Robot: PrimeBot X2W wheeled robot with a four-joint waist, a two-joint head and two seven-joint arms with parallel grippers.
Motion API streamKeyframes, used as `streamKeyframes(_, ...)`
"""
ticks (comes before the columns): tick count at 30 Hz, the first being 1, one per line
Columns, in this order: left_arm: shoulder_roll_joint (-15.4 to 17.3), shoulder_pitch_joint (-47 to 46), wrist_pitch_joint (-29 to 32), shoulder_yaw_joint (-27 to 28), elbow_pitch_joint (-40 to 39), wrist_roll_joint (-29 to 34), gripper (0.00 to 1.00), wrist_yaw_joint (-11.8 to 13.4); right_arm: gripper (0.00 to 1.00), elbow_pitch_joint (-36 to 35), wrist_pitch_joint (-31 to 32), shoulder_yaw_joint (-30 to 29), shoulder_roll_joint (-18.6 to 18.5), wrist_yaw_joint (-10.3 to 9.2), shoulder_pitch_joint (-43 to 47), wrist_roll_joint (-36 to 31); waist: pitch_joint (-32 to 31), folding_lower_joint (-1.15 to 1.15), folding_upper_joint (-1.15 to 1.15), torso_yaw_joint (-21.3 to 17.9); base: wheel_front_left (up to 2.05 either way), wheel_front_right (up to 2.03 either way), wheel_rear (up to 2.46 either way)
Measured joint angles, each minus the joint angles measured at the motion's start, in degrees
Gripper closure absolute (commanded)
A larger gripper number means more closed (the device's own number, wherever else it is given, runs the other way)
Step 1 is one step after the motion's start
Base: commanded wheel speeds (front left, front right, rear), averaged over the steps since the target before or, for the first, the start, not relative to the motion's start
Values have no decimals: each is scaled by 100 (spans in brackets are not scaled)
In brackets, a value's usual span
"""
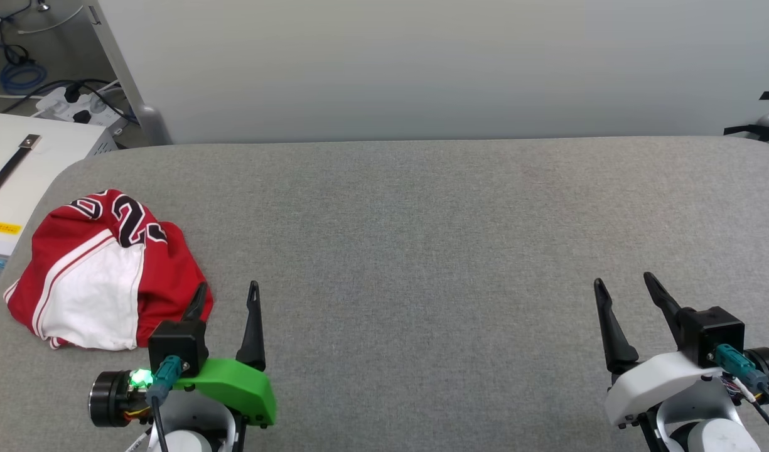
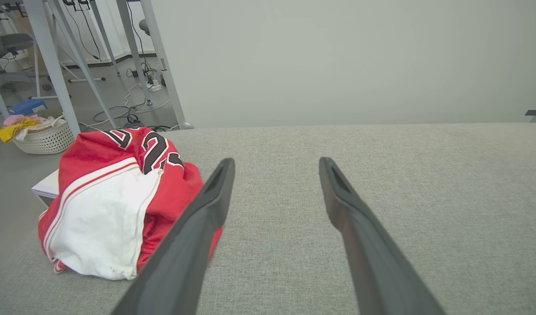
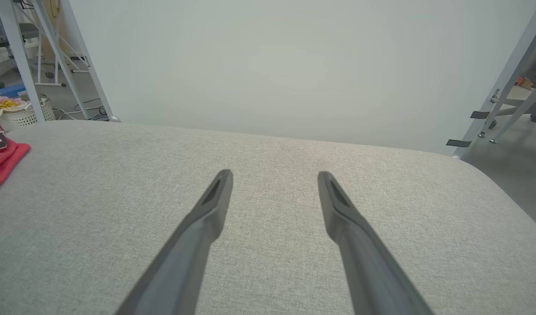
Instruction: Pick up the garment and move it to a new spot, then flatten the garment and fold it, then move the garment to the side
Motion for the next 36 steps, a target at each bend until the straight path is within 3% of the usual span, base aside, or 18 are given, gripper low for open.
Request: streamKeyframes(36,-1,1,-436,-166,296,-403,0,-8,0,15,-407,52,0,0,123,548,16,0,0,58,0,0,0)
